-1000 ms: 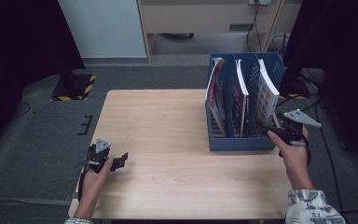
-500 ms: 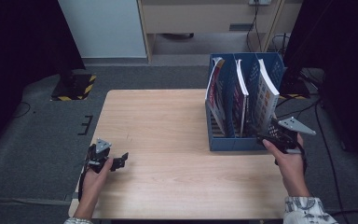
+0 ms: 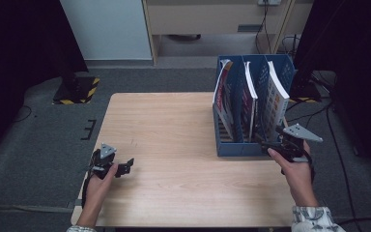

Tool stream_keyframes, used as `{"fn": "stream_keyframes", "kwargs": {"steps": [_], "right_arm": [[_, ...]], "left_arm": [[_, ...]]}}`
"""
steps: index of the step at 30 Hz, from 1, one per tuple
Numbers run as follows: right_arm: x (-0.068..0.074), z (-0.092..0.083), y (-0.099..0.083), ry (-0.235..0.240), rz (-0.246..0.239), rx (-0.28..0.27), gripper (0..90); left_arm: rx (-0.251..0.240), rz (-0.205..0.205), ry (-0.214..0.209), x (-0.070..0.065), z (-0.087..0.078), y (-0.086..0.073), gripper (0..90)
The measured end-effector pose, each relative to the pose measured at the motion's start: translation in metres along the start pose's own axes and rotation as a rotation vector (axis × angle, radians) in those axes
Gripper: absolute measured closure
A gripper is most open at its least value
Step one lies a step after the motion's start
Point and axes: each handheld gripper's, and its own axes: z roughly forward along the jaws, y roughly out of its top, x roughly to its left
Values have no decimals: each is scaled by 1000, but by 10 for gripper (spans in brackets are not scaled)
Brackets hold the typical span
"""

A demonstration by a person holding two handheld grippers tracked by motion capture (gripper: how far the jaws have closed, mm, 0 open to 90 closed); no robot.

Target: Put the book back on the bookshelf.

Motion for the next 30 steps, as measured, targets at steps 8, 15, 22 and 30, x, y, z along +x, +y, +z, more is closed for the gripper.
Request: {"fn": "stream_keyframes", "kwargs": {"steps": [8, 15, 22, 30], "right_arm": [[15, 3, 3, 39, -7, 16, 90], [32, 7, 6, 93, -27, 39, 64], [48, 13, 8, 126, -44, 54, 39], [64, 23, 9, 163, -72, 79, 41]], "left_arm": [[0, -3, 0, -1, 1, -1, 57], [13, 6, -11, -2, 3, -1, 46], [19, 11, -12, -5, 5, -1, 41], [25, 14, -14, -6, 6, -1, 40]]}}
